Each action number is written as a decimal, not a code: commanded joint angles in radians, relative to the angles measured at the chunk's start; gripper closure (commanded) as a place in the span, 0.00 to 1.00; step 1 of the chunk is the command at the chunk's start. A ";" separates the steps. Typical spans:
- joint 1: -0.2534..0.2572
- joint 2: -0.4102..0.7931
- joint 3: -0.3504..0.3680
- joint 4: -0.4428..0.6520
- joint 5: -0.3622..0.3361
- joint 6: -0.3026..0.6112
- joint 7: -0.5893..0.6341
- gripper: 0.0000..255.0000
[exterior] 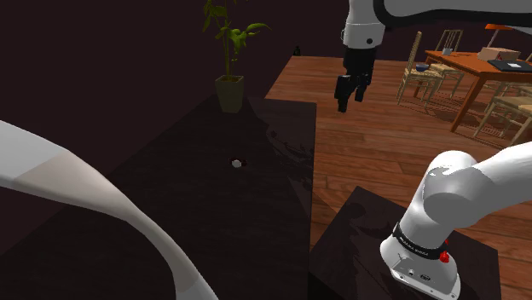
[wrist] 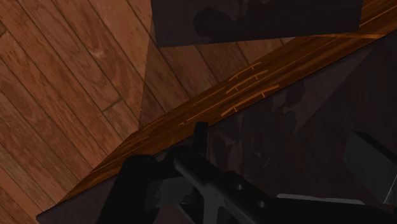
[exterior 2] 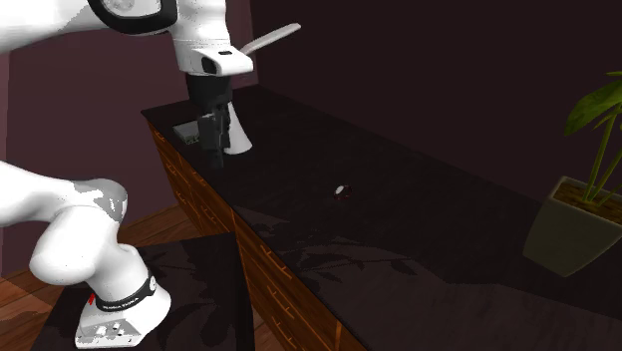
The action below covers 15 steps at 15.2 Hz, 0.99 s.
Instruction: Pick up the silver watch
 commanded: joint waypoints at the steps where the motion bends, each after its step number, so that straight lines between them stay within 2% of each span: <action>1: 0.000 0.000 0.000 0.000 0.000 0.000 0.000 0.00; 8: 0.029 0.185 0.027 -0.006 0.009 0.213 -0.009 0.00; 15: 0.053 0.402 0.058 0.050 0.006 0.394 -0.016 0.00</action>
